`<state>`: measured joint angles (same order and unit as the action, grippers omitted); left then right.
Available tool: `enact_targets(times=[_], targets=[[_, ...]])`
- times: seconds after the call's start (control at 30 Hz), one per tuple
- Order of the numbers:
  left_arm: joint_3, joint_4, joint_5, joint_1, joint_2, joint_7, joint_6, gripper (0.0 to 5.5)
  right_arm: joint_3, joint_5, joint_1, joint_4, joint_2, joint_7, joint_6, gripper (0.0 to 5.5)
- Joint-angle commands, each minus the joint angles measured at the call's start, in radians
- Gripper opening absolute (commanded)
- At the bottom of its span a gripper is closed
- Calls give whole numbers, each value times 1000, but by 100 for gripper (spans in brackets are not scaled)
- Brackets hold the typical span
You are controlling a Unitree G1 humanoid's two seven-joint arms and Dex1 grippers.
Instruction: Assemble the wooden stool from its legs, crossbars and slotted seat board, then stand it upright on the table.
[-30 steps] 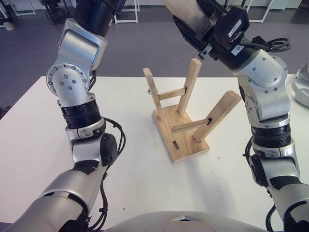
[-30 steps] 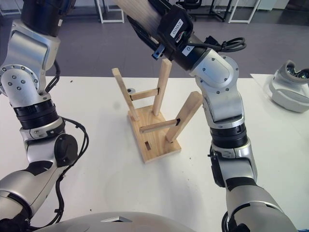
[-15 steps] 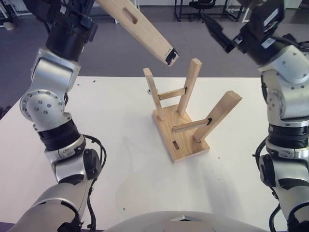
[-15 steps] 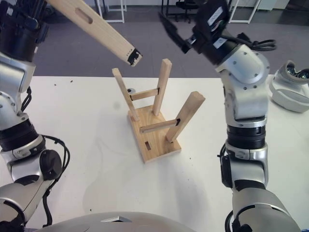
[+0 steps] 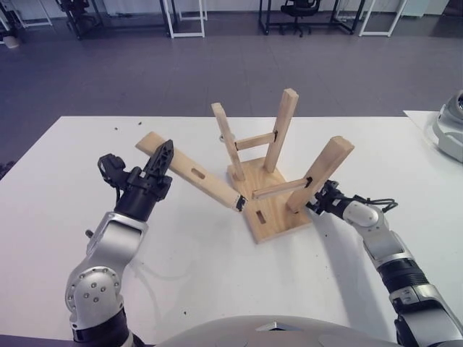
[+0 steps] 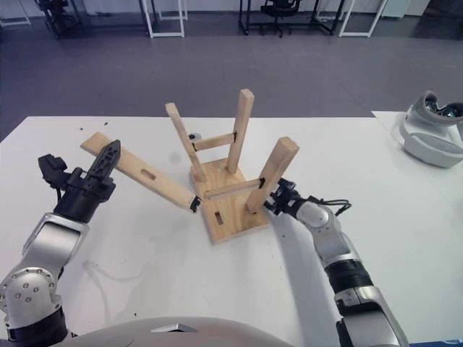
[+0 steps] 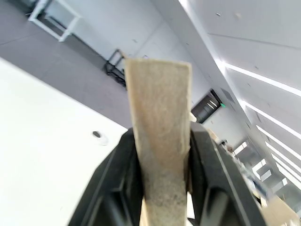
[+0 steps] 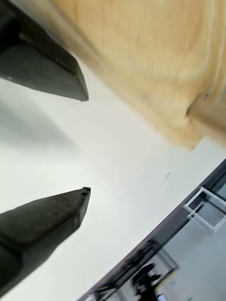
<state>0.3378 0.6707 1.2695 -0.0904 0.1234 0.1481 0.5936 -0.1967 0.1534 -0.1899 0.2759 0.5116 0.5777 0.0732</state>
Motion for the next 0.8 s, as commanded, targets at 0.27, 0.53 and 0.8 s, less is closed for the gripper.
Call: enact_targets(times=[0.27,0.53,0.8], targets=[[0,-38,-111,-91,1,113,-77,106,-81,-97,72,-220,-50,156,-59,344],[1,-93,-259,-40,84,53,-97,106,-86,-92,75,-251,-49,159,-63,344],[-91,-159,-382,45,160,-17,-57,106,-91,-50,70,-263,-32,147,-69,344]])
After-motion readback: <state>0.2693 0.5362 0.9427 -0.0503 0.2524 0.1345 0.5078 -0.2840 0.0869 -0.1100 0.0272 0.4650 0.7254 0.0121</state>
